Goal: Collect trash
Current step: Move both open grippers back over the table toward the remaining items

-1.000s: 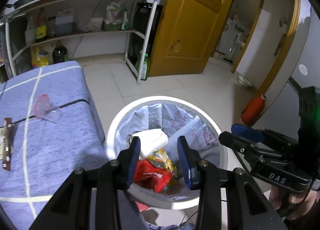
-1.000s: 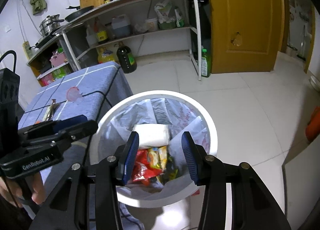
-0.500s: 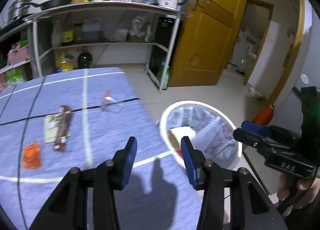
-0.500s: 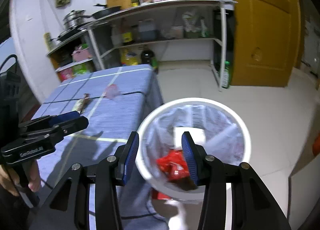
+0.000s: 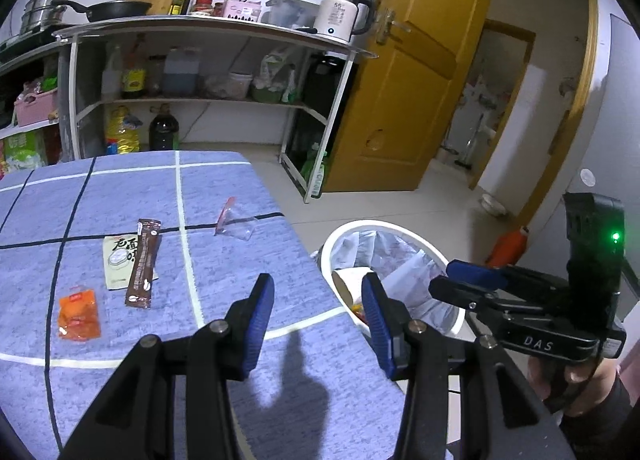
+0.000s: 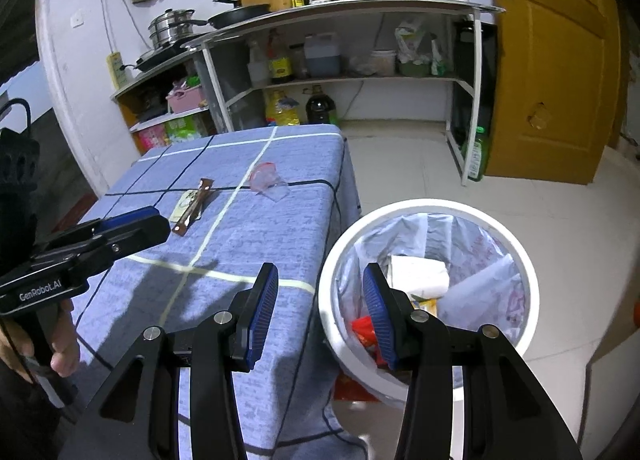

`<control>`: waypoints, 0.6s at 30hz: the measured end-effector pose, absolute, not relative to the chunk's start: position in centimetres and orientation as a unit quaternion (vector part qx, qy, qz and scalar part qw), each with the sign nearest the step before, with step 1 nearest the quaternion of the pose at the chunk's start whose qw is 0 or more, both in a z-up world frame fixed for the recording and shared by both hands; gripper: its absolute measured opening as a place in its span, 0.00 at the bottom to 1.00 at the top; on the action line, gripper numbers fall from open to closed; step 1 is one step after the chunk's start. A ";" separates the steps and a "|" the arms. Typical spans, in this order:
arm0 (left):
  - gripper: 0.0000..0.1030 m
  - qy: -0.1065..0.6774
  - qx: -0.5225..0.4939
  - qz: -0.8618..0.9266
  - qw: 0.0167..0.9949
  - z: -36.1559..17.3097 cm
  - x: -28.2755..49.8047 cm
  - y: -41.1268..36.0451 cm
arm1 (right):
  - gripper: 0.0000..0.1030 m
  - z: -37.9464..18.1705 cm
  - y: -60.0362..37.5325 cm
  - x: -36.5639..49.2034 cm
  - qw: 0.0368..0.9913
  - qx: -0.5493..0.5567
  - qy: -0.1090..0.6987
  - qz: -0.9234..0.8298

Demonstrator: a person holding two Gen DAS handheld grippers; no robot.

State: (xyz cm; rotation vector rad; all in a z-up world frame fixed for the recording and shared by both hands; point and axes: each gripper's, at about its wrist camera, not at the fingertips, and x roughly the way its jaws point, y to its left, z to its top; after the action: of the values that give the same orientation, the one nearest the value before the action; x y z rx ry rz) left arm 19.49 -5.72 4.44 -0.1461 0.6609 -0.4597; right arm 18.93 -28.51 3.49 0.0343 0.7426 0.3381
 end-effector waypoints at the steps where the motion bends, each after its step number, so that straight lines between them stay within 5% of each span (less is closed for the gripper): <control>1: 0.46 0.320 -0.070 -0.224 0.918 4.5 19.5 -5.7 | 0.44 3.6 -28.7 18.8 0.919 0.015 0.358 0.165; 18: 0.46 0.311 -0.057 -0.143 0.938 3.7 18.5 1.8 | 0.44 5.0 -27.5 19.1 0.920 0.015 0.346 0.183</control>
State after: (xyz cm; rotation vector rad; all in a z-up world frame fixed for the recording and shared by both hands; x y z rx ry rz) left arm 18.46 1.75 3.71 -0.1165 0.6354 -0.2927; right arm 19.06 -27.52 5.00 0.0305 0.7116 0.3756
